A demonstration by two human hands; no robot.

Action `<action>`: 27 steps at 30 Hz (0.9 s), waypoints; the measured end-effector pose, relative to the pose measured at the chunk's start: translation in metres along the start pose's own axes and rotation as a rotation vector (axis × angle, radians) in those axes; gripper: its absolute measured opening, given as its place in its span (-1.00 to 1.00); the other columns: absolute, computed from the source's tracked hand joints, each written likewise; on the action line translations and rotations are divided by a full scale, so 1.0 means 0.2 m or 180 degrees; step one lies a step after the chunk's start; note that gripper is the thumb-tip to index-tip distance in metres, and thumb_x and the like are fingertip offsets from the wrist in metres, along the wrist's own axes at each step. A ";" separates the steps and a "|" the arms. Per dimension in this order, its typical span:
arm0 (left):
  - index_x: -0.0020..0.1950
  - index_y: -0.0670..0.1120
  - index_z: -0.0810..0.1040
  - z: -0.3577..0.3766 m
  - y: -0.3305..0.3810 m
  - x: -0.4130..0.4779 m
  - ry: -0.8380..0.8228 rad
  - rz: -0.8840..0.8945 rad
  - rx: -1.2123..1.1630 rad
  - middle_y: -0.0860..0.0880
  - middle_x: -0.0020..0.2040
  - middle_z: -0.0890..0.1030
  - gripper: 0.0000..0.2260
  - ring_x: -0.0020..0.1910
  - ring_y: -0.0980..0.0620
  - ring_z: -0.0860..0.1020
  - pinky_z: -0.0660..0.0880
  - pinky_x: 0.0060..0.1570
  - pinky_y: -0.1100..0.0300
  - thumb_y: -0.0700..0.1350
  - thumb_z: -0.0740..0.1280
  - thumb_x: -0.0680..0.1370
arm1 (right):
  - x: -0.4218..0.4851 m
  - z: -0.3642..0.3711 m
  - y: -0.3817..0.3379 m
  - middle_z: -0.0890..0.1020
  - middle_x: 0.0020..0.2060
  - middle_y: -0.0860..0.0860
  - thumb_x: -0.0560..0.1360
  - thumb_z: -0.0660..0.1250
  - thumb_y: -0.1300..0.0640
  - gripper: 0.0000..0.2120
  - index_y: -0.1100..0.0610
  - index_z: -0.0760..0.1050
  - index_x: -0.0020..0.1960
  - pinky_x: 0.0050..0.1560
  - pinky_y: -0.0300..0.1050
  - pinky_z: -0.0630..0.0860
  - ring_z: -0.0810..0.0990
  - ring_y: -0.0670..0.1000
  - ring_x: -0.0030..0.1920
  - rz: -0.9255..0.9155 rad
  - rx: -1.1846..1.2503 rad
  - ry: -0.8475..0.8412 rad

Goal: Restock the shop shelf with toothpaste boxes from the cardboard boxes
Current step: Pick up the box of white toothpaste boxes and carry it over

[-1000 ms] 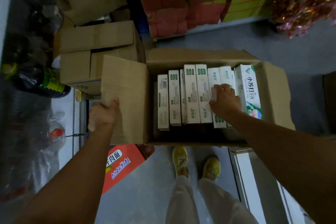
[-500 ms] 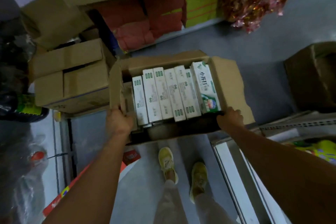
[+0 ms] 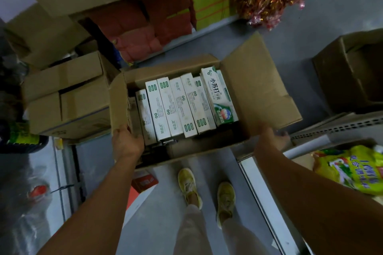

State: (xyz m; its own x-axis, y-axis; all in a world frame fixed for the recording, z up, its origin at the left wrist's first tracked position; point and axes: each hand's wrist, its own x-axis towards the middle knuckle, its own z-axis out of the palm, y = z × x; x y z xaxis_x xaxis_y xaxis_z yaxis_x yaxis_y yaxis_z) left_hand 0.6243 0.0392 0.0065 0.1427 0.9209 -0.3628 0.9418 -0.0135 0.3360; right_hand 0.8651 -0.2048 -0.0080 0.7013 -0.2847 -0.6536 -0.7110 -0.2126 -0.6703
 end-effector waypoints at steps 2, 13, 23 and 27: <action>0.28 -0.23 0.39 -0.05 0.02 0.02 -0.0009 -0.0007 -0.0012 -0.24 0.18 0.44 -0.63 0.13 -0.26 0.47 0.49 0.10 -0.08 -0.13 0.33 0.53 | -0.03 -0.03 -0.09 0.55 0.21 0.05 0.39 0.42 0.04 -0.42 0.09 0.37 0.36 0.21 0.05 0.49 0.55 0.07 0.16 -0.0413 0.0153 0.0137; 0.25 -0.25 0.40 -0.30 0.09 0.29 -0.0007 -0.0124 0.0024 -0.32 0.15 0.54 -0.70 0.08 -0.33 0.54 0.51 -0.04 -0.08 -0.19 0.29 0.54 | -0.05 0.07 -0.61 0.57 0.08 0.19 0.54 0.27 0.08 -0.67 0.20 0.37 0.25 0.08 0.13 0.49 0.55 0.24 0.10 -0.1551 -0.3096 -0.0237; 0.35 -0.26 0.33 -0.43 -0.17 0.56 0.0190 -0.0681 -0.0023 -0.33 0.28 0.44 -0.60 0.20 -0.33 0.47 0.44 0.17 -0.19 -0.14 0.27 0.56 | -0.09 0.40 -0.64 0.51 0.09 0.26 0.58 0.18 0.15 -0.79 0.25 0.34 0.15 0.00 0.13 0.45 0.52 0.29 0.10 -0.1782 -0.3556 -0.0547; 0.30 -0.29 0.35 -0.45 -0.18 0.56 0.0327 -0.1050 -0.0577 -0.31 0.18 0.51 -0.59 0.17 -0.31 0.50 0.38 0.00 -0.07 0.00 0.24 0.61 | -0.19 0.59 -0.59 0.53 -0.06 0.18 0.59 0.18 0.06 -0.80 0.20 0.34 0.08 -0.12 0.01 0.37 0.56 0.23 0.03 -0.2060 -0.3526 -0.0356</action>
State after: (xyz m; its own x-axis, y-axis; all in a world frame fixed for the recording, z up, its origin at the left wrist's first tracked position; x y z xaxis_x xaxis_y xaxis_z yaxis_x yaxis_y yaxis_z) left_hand 0.5787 0.1781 0.0319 -0.1988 0.8986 -0.3912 0.8616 0.3505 0.3672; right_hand 0.9289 -0.0580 0.0536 0.8951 0.2290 -0.3825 0.1326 -0.9559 -0.2620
